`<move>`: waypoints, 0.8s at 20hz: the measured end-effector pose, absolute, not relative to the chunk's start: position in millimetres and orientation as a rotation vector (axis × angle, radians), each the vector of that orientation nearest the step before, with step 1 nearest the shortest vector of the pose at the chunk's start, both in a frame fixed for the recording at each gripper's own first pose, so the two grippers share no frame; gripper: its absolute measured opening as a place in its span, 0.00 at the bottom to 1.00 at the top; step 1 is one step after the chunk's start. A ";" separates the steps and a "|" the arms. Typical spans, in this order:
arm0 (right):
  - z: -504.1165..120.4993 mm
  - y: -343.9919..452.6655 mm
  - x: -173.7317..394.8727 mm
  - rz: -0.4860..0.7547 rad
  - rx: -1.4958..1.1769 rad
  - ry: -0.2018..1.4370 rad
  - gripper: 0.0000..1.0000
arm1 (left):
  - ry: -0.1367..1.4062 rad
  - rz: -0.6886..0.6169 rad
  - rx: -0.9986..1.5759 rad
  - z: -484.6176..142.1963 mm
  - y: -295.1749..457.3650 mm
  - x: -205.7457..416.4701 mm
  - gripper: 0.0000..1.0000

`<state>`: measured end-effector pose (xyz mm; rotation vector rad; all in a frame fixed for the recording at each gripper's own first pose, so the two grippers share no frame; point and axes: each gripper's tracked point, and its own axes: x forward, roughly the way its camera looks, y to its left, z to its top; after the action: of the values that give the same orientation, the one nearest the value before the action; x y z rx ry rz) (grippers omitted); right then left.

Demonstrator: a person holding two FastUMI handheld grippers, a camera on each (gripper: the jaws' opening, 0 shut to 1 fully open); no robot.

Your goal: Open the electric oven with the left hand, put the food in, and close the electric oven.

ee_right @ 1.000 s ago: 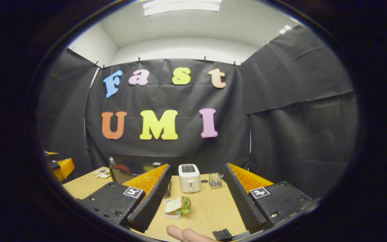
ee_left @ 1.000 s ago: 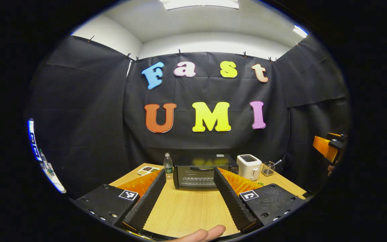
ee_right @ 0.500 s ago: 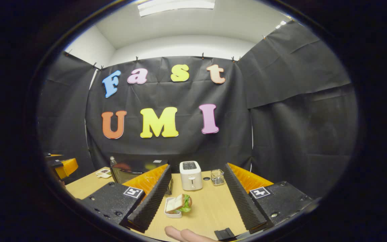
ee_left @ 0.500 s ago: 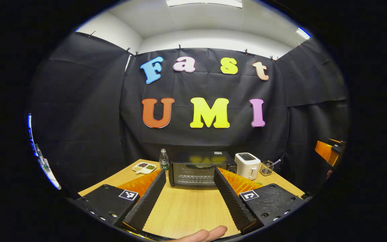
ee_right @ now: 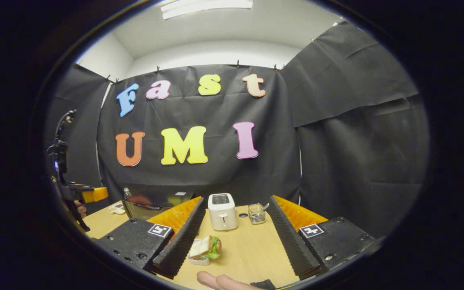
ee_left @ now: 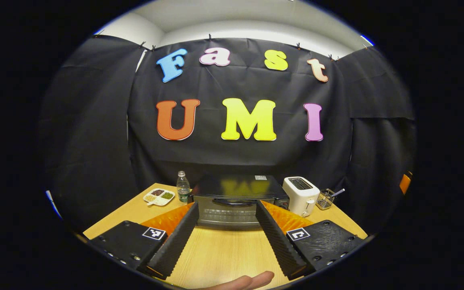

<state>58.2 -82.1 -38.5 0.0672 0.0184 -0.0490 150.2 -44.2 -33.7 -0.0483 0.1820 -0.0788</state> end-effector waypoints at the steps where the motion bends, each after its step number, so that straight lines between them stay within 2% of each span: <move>1: -38.1 -85.4 60.1 -0.054 0.066 0.014 1.00 | 0.200 -0.089 -0.050 -34.9 -49.5 166.7 0.93; 2: -38.0 -87.7 61.9 -0.056 0.066 0.012 0.94 | 0.220 -0.104 -0.054 -36.6 -55.6 183.7 0.93; 3: -41.1 -90.1 63.4 -0.059 0.064 0.012 1.00 | 0.238 -0.114 -0.061 -41.1 -60.9 200.6 0.93; 4: -43.3 -92.5 64.4 -0.057 0.064 0.014 0.94 | 0.264 -0.126 -0.063 -47.6 -66.6 217.6 0.93; 6: -47.3 -96.5 65.4 -0.051 0.076 0.018 0.95 | 0.323 -0.150 -0.065 -64.3 -78.1 246.9 0.93; 7: -50.4 -100.2 65.7 -0.052 0.079 0.018 1.00 | 0.354 -0.150 -0.057 -75.3 -81.4 259.5 0.93; 9: -54.7 -108.3 66.8 -0.058 0.079 0.019 1.00 | 0.417 -0.133 -0.041 -99.8 -81.3 281.0 0.93; 10: -56.0 -111.7 67.5 -0.061 0.080 0.021 0.94 | 0.442 -0.129 -0.038 -110.4 -82.3 290.4 0.93; 11: -57.9 -115.2 66.4 -0.062 0.080 0.021 0.94 | 0.471 -0.126 -0.034 -120.9 -83.0 296.5 0.93; 12: -58.3 -118.4 66.2 -0.066 0.080 0.020 1.00 | 0.498 -0.122 -0.030 -130.2 -82.5 301.7 0.94; 13: -59.6 -121.8 67.0 -0.072 0.079 0.019 0.95 | 0.518 -0.119 -0.024 -137.3 -82.6 304.8 0.94; 16: -62.7 -128.9 65.9 -0.082 0.081 0.014 0.94 | 0.539 -0.150 -0.032 -148.8 -92.0 314.0 0.95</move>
<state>65.9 -128.9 -62.7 0.0810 0.0145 -0.0823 314.0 -92.0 -148.8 -0.0325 0.5386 -0.1502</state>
